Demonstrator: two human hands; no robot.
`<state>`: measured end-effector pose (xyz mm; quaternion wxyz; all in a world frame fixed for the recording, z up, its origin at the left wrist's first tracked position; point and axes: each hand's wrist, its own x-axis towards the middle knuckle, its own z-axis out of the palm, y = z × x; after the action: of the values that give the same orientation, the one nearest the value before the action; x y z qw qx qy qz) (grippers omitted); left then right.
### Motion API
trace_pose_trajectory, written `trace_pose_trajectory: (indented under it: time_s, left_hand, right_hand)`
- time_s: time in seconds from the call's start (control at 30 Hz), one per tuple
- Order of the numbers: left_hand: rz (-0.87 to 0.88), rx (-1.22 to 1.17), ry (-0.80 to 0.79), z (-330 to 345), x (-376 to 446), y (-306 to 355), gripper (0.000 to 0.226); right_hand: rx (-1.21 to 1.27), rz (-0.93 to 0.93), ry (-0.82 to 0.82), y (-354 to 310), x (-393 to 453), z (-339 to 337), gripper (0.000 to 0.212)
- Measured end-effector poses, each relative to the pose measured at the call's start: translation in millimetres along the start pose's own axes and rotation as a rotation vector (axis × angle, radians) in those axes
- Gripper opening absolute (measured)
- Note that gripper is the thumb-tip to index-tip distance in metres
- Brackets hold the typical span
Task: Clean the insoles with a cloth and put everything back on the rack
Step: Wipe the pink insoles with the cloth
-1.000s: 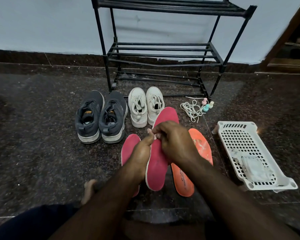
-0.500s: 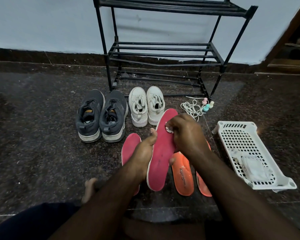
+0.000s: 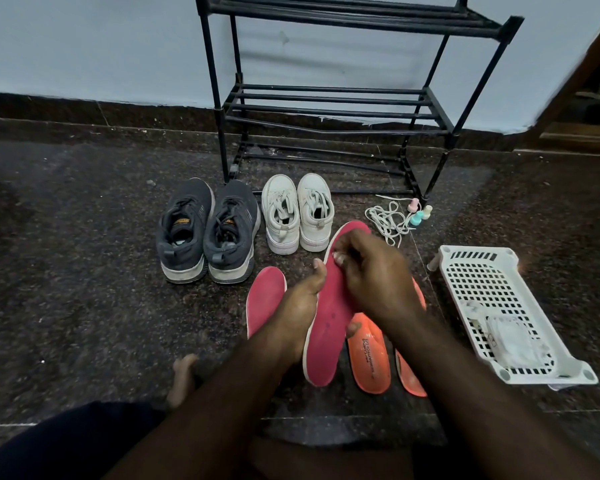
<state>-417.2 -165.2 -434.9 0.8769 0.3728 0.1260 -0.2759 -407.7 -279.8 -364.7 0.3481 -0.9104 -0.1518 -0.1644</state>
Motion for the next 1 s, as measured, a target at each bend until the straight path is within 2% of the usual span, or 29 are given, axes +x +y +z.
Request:
trace_pose_trajectory:
  time_s: [0.13, 0.23, 0.3, 0.37, 0.57, 0.67, 0.8, 0.9, 1.0]
  left_hand:
    - [0.016, -0.090, 0.034, -8, 6, 1, 0.067]
    - [0.002, 0.071, 0.056, -18, 8, -2, 0.063]
    - [-0.003, 0.145, 0.099, -22, 12, -5, 0.087]
    - [0.002, 0.152, 0.113, -22, 12, -7, 0.098]
    - [0.019, 0.166, 0.193, -26, 14, -7, 0.091]
    - [0.007, 0.164, 0.181, -23, 12, -6, 0.089]
    - [-0.001, 0.114, 0.102, -8, -2, 0, 0.060]
    - [0.007, 0.057, 0.063, -2, -4, 2, 0.057]
    - [0.017, -0.027, 0.013, -5, -1, 5, 0.067]
  right_hand:
    - [0.090, -0.023, -0.079, -11, -17, 9, 0.019]
    - [0.059, -0.006, 0.020, -1, -8, 6, 0.014]
    - [0.043, 0.035, 0.091, 5, -2, 2, 0.014]
    - [0.042, 0.099, 0.071, 3, -3, 5, 0.012]
    - [0.026, 0.007, -0.043, -10, -16, 13, 0.021]
    - [-0.008, 0.001, -0.004, -4, -11, 8, 0.020]
    - [0.008, 0.147, 0.051, 5, 0, 0, 0.014]
    - [0.065, 0.169, -0.059, -4, -8, 7, 0.014]
    - [0.128, 0.148, -0.138, -12, -18, 13, 0.014]
